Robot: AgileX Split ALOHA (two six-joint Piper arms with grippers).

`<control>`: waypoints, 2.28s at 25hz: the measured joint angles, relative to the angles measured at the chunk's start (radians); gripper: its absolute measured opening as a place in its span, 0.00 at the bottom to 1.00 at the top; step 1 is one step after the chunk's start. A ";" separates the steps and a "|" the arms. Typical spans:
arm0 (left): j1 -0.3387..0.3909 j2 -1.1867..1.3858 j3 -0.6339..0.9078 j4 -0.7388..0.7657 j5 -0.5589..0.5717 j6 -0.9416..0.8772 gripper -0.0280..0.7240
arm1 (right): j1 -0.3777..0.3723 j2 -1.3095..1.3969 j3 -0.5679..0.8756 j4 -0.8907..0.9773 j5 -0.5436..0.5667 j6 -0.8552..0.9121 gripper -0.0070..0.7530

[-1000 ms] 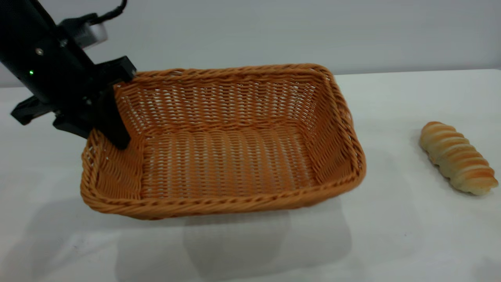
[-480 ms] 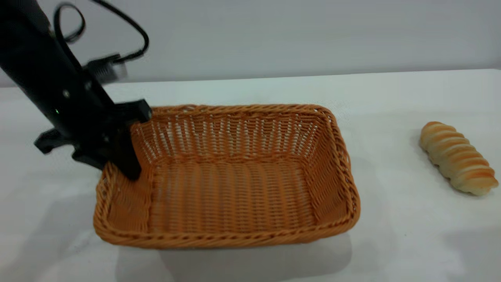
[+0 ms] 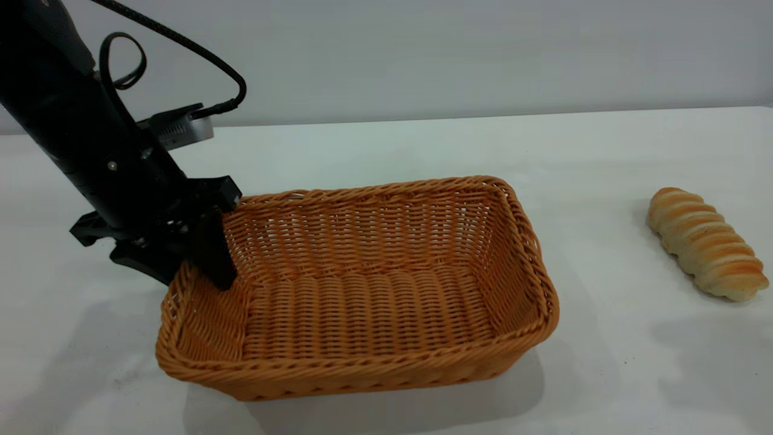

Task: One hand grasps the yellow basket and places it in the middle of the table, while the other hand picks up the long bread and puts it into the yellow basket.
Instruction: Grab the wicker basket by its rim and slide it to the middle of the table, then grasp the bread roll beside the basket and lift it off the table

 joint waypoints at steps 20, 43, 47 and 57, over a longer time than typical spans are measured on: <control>0.000 -0.280 0.000 0.072 0.008 0.006 0.83 | -0.025 0.500 -0.285 -0.023 0.077 -0.056 0.79; 0.000 -0.589 0.001 0.075 0.112 0.006 0.83 | -0.144 0.898 -0.555 0.042 0.115 -0.116 0.79; 0.000 -0.589 0.002 0.075 0.124 0.006 0.83 | -0.158 0.938 -0.587 0.047 0.115 -0.126 0.79; 0.000 -0.591 0.002 0.033 0.145 0.006 0.83 | -0.199 0.982 -0.613 0.106 0.117 -0.141 0.70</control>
